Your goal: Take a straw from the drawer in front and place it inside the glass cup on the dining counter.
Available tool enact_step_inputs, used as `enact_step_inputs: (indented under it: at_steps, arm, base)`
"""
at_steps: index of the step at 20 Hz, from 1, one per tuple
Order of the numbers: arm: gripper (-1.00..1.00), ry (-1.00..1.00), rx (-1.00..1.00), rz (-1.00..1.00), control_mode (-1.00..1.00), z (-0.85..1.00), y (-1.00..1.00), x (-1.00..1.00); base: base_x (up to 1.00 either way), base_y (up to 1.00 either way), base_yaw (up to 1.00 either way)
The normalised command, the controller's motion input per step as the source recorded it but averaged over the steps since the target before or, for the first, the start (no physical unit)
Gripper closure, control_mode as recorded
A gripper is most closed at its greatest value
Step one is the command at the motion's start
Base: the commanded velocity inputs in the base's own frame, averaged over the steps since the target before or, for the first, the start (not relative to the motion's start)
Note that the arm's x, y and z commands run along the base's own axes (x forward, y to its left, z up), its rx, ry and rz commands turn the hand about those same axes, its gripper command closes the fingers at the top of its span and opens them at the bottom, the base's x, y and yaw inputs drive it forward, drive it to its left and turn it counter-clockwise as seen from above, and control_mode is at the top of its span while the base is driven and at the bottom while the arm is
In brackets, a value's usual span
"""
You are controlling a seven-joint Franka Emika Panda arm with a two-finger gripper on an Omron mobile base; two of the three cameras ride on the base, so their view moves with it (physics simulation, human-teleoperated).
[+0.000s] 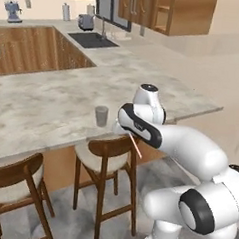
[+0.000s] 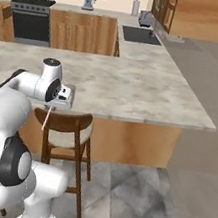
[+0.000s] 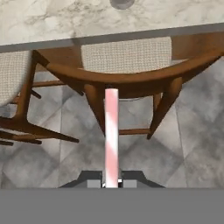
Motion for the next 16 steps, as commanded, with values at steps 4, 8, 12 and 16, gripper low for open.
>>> enact_step_inputs:
  at_steps: [4, 8, 12, 16]
  arm:
    - [1.00, 0.00, 0.00, 0.00, 1.00, 0.00, 0.00, 0.00]
    - [1.00, 0.00, 0.00, 0.00, 1.00, 0.00, 0.00, 0.00]
    - [1.00, 0.00, 0.00, 0.00, 1.00, 0.00, 0.00, 0.00]
    - [1.00, 0.00, 0.00, 0.00, 1.00, 0.00, 0.00, 0.00]
  base:
    - [0.69, -0.08, 0.01]
    - [0.55, -0.15, 0.00]
    - [0.58, -0.29, 0.14]
    - [0.27, -0.44, 0.30]
